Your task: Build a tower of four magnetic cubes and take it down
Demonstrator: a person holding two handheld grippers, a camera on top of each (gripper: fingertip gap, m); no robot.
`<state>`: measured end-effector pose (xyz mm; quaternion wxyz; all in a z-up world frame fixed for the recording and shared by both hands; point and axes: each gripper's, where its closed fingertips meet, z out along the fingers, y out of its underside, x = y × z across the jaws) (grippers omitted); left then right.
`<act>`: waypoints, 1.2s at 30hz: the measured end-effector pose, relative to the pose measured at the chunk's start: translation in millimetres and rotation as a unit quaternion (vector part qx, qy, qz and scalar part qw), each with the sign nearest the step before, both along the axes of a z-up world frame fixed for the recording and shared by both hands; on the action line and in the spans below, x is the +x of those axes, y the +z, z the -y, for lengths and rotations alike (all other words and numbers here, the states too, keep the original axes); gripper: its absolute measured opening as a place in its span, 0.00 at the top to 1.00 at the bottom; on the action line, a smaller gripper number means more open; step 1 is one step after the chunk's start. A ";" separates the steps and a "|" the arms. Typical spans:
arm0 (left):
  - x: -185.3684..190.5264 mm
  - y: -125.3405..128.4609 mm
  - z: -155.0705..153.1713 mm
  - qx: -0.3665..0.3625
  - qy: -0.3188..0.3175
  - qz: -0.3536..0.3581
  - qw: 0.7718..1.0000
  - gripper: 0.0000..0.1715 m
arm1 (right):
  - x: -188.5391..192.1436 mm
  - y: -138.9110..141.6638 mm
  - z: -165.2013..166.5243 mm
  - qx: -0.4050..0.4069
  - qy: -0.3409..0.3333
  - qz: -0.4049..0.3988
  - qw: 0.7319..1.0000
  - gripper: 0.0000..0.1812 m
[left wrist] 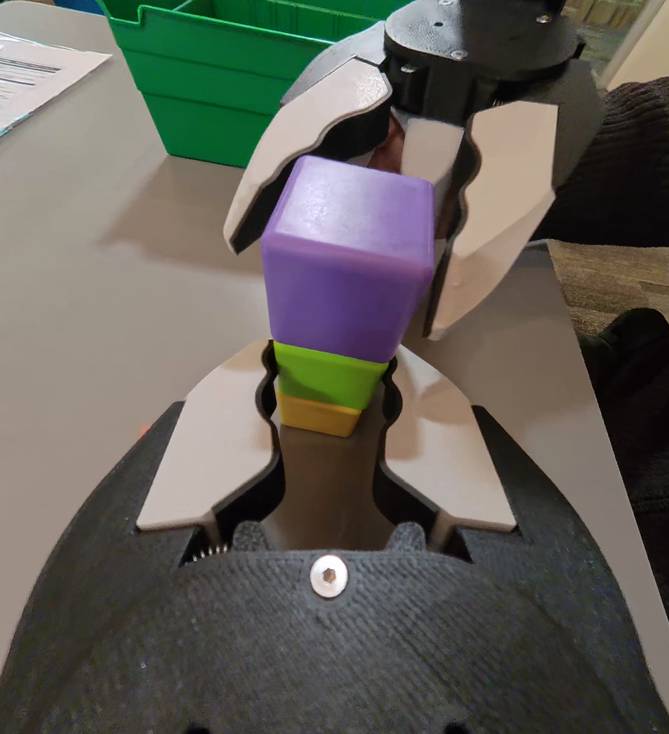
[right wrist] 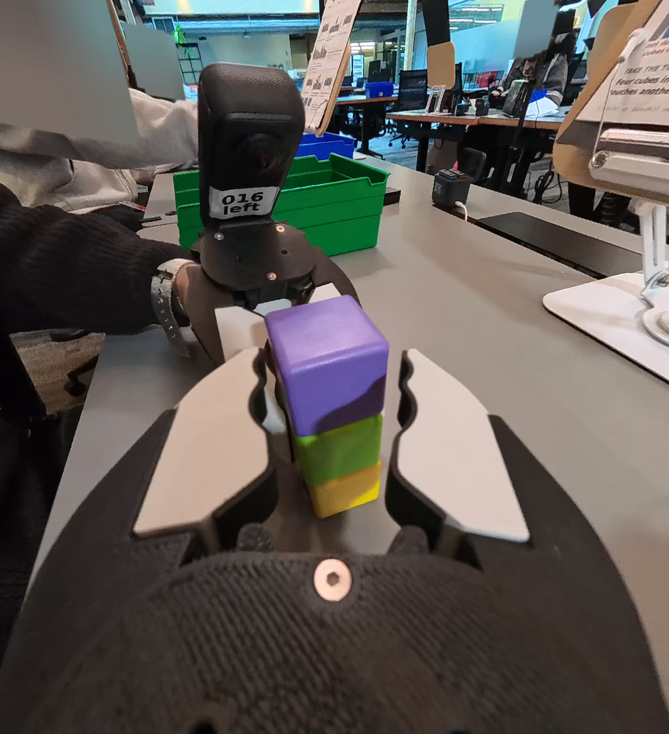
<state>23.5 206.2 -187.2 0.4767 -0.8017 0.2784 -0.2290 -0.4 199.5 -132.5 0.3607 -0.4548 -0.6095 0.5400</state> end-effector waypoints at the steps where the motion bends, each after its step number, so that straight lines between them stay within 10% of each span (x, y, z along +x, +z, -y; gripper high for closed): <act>1: 0.3 0.0 0.5 0.000 -0.003 0.001 1.000 0.70 | 0.8 -0.6 0.2 -0.002 0.002 -0.001 1.000 0.67; 17: -5.9 0.2 -1.9 0.002 0.000 -0.003 1.000 0.70 | -5.9 1.5 -11.0 -0.012 -0.037 -0.001 0.999 0.71; 27: -5.7 -1.5 -2.1 0.026 0.013 -0.042 0.999 0.71 | 16.1 60.7 -50.8 0.027 -0.138 -0.036 0.989 0.71; 36: -9.6 -1.7 -6.1 0.031 0.037 -0.054 0.997 0.71 | 124.9 80.5 -184.4 0.221 -0.347 0.127 0.903 0.71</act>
